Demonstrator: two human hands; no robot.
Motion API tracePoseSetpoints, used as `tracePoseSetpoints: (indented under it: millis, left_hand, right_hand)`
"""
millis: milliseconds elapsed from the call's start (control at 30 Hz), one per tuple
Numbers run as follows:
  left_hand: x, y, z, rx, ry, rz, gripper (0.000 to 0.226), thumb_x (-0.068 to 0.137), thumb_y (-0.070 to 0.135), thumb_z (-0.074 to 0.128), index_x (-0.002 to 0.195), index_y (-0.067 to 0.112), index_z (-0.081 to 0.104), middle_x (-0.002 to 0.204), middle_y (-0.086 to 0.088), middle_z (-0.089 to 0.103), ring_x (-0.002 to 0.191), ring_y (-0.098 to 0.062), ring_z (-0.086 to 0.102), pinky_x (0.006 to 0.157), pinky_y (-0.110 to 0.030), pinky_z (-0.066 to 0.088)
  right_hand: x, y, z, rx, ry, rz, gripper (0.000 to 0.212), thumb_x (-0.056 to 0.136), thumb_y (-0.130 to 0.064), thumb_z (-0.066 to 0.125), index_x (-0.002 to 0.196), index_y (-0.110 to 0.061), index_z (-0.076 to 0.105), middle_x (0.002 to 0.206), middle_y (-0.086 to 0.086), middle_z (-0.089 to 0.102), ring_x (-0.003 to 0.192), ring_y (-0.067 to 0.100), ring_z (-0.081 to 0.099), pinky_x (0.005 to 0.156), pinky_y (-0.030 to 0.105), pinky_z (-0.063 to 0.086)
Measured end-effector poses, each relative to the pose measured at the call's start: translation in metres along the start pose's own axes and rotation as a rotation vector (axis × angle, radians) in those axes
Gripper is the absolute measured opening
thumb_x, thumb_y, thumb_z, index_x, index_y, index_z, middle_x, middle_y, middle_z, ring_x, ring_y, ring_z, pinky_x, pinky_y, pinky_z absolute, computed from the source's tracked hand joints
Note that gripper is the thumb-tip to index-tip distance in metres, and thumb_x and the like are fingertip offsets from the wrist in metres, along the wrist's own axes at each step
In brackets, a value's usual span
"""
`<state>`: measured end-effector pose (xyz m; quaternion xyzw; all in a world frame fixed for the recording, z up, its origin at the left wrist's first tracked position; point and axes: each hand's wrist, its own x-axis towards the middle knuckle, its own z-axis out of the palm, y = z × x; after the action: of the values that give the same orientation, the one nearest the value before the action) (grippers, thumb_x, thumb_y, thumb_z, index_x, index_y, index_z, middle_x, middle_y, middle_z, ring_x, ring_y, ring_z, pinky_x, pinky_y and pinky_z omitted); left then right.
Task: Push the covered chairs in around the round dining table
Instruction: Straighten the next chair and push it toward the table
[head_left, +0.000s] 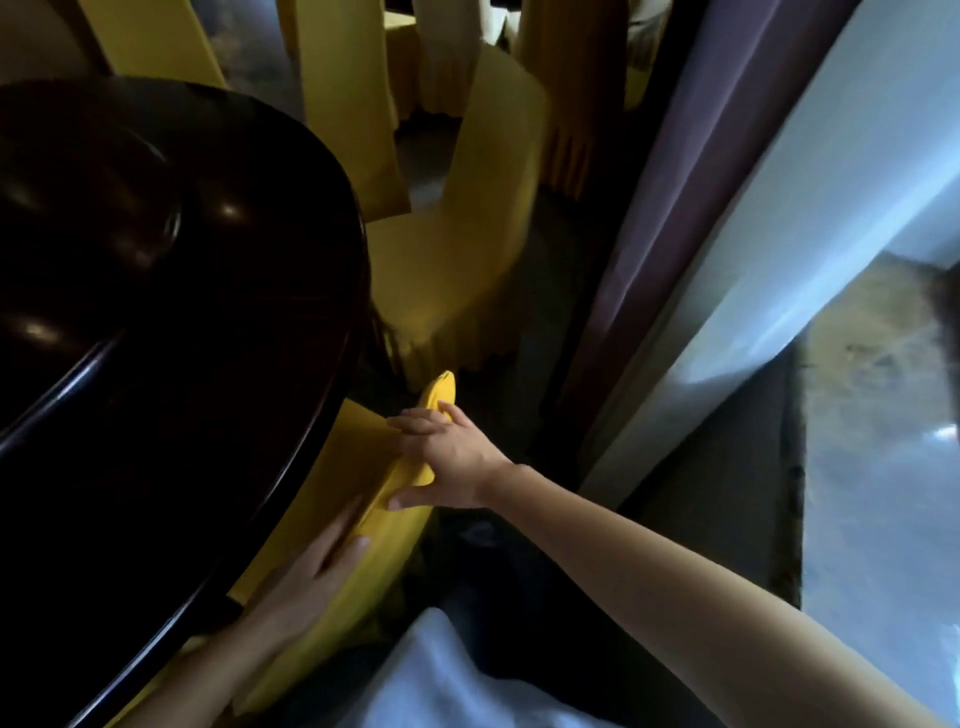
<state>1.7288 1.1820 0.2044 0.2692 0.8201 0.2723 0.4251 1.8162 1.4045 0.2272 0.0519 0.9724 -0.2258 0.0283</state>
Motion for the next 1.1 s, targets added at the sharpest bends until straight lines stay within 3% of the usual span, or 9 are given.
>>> tracePoseSetpoints:
  millis: [100,167,267,333,500,767,1100]
  left_hand:
    - [0.048,0.033,-0.009,0.03,0.029,0.092,0.086,0.065,0.086,0.031,0.142,0.053,0.013,0.152,0.017,0.021,0.14,-0.012,0.022,0.114,-0.041,0.024]
    - [0.084,0.065,-0.011,0.075,0.066,0.149,0.08,0.075,0.081,0.033,0.144,0.048,0.011,0.157,0.013,0.014,0.144,-0.012,0.015,0.115,-0.039,0.02]
    - [0.137,0.111,-0.013,0.157,0.134,0.227,0.07,0.088,0.06,0.038,0.148,0.04,0.008,0.159,0.011,0.009,0.146,-0.012,0.008,0.118,-0.041,0.017]
    - [0.166,0.135,-0.015,0.241,0.174,0.247,0.07,0.091,0.057,0.038,0.149,0.038,0.005,0.159,0.009,0.007,0.146,-0.014,0.008,0.118,-0.044,0.017]
    - [0.23,0.171,-0.024,0.297,0.187,0.265,0.076,0.091,0.056,0.043,0.15,0.032,0.003,0.159,0.002,0.01,0.145,-0.018,0.013,0.115,-0.047,0.023]
    - [0.282,0.2,-0.044,0.357,0.202,0.24,0.074,0.092,0.059,0.036,0.151,0.03,0.002,0.16,0.002,0.006,0.146,-0.02,0.008,0.116,-0.049,0.018]
    - [0.333,0.253,-0.058,0.447,0.211,0.101,0.072,0.093,0.058,0.031,0.15,0.026,0.003,0.16,0.001,0.004,0.147,-0.021,0.001,0.116,-0.051,0.009]
  right_hand:
    - [0.004,0.023,-0.013,0.18,0.013,0.095,0.073,0.082,-0.055,0.064,0.144,-0.023,0.04,0.159,0.001,0.02,0.147,0.019,0.009,0.116,0.045,0.02]
    - [0.006,0.045,-0.026,0.257,-0.025,0.175,0.076,0.084,-0.052,0.063,0.148,-0.025,0.032,0.16,0.002,0.014,0.148,0.02,0.004,0.116,0.042,0.02]
    - [0.016,0.084,-0.051,0.204,-0.093,0.294,0.079,0.086,-0.053,0.06,0.151,-0.025,0.023,0.161,0.002,0.01,0.148,0.02,0.0,0.118,0.041,0.016]
    - [0.028,0.107,-0.068,0.154,-0.123,0.358,0.079,0.088,-0.052,0.057,0.151,-0.023,0.021,0.161,0.002,0.01,0.148,0.021,0.001,0.118,0.039,0.015]
    - [0.077,0.146,-0.093,0.088,-0.154,0.421,0.072,0.09,-0.053,0.053,0.15,-0.025,0.024,0.16,0.0,0.015,0.147,0.022,0.005,0.119,0.044,0.017]
    - [0.126,0.198,-0.114,0.056,-0.099,0.445,0.065,0.09,-0.05,0.055,0.146,-0.023,0.034,0.156,0.004,0.027,0.145,0.025,0.019,0.118,0.042,0.02]
    - [0.188,0.263,-0.131,0.329,-0.073,0.461,0.056,0.093,-0.042,0.054,0.143,-0.021,0.039,0.153,-0.001,0.031,0.143,0.018,0.022,0.114,0.036,0.023]
